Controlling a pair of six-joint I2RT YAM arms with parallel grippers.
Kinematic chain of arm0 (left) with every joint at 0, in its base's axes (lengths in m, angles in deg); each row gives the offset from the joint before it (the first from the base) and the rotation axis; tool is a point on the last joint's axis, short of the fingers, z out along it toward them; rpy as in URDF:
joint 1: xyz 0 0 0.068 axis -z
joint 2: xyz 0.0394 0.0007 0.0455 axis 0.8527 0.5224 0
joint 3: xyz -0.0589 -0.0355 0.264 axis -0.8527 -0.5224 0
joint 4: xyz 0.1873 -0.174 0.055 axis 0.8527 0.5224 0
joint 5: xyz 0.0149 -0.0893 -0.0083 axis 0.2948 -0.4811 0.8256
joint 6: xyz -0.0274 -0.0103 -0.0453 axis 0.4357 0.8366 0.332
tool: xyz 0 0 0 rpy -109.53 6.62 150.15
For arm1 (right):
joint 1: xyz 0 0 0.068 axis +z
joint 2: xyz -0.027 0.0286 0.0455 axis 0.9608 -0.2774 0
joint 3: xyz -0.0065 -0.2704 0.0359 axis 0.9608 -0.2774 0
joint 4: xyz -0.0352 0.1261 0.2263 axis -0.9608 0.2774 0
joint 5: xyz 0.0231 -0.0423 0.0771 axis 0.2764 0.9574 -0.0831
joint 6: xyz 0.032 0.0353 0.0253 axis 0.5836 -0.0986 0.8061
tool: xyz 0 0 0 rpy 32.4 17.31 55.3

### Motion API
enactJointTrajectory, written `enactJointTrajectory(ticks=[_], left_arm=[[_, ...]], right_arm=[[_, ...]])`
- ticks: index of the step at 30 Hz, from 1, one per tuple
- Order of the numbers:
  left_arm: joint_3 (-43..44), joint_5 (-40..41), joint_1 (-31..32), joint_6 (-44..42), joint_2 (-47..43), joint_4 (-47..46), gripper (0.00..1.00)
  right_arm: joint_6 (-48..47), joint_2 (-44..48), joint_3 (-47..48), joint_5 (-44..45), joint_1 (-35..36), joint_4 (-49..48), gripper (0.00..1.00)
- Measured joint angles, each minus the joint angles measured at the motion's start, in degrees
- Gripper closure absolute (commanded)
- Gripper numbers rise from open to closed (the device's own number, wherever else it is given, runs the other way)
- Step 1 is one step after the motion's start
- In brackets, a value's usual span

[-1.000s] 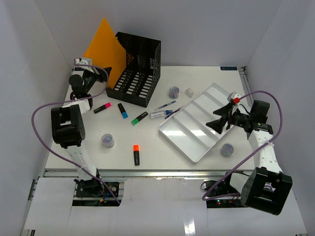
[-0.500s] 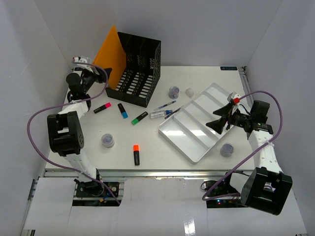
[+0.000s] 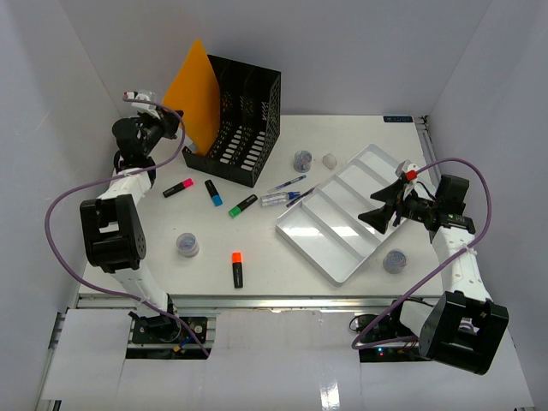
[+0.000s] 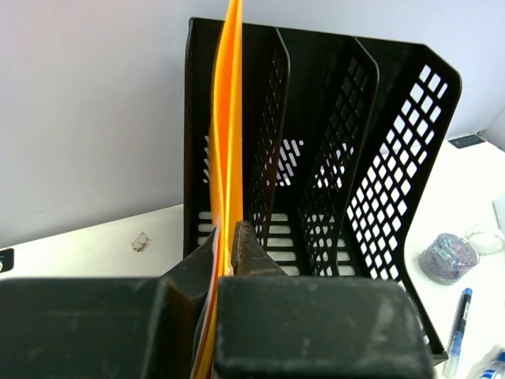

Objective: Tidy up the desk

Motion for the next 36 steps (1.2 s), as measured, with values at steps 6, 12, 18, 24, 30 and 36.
enactJointTrajectory(ticks=[6, 12, 18, 24, 30, 36], left_arm=[[3.65, -0.08, 0.03, -3.12, -0.3, 5.97, 1.0], [6.68, -0.51, 0.38, -6.55, -0.4, 11.29, 1.0], [6.86, -0.56, 1.11, -9.2, -1.09, 13.12, 1.0], [5.31, -0.69, 1.28, -10.13, -2.97, 13.68, 1.0], [1.99, -5.11, 1.16, -10.92, -6.06, 13.43, 1.0], [0.69, -9.65, -0.59, -9.18, -6.08, 11.15, 1.0]], right_arm=[[-0.02, 0.0, 0.0, -0.01, 0.0, 0.03, 0.1], [-0.01, 0.0, 0.0, -0.13, 0.0, 0.13, 0.1], [0.0, 0.0, 0.0, -0.15, -0.01, 0.15, 0.1], [-0.02, 0.0, 0.0, -0.19, -0.02, 0.19, 0.1], [-0.02, 0.0, 0.0, -0.35, 0.12, 0.44, 0.1], [-0.04, 0.0, 0.0, -0.39, 0.2, 0.67, 0.1]])
